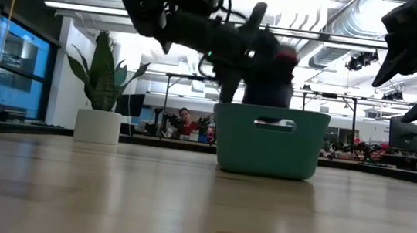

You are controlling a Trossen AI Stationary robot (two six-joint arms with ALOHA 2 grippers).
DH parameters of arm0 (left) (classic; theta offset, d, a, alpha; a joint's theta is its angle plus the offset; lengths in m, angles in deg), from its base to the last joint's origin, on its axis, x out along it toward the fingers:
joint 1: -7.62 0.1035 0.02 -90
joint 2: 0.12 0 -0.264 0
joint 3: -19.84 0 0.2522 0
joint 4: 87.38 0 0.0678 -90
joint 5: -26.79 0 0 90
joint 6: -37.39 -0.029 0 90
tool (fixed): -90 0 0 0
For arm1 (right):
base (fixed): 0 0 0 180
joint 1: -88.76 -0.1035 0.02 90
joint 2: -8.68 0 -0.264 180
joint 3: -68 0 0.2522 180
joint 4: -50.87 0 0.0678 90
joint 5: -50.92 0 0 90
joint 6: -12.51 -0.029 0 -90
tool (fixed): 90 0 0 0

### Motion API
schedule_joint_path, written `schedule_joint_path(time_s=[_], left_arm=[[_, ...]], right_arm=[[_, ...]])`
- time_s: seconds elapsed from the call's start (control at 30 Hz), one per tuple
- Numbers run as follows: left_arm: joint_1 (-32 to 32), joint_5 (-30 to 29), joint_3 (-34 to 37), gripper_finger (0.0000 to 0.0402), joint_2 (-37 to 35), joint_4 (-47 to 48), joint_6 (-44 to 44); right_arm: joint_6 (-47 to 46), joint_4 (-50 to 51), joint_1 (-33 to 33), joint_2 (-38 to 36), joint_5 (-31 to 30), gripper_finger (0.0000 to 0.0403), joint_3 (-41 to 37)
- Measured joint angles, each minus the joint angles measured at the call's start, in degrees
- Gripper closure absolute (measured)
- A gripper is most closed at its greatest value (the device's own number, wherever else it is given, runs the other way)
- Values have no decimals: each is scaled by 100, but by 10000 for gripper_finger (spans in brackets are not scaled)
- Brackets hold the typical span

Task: Nest measuring cups in basket
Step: Put the colored stacked measuring cups into the green bin

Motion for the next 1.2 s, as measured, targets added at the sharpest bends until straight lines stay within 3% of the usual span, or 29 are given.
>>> schedule_joint_path(time_s=[0.13,0.37,0.43,0.6,0.77,1.03,1.2], left_arm=[[-43,-153,-368,322,-2,11,-104],[-181,-423,-703,322,93,1192,-589],[-223,-432,-683,322,290,988,-467],[-280,-307,-719,322,842,-592,-71],[-374,-263,-688,322,1015,-530,12],[-210,-277,-559,322,689,-508,-421],[-154,-192,-559,322,468,165,-797]], right_arm=[[0,130,0,-2,2,88,0],[-3,243,0,-1,50,88,0],[-2,245,0,-1,50,88,0],[-4,273,0,0,52,88,0],[-4,271,0,-2,61,88,0],[-7,271,0,-2,59,88,0],[-7,271,0,-2,59,88,0]])
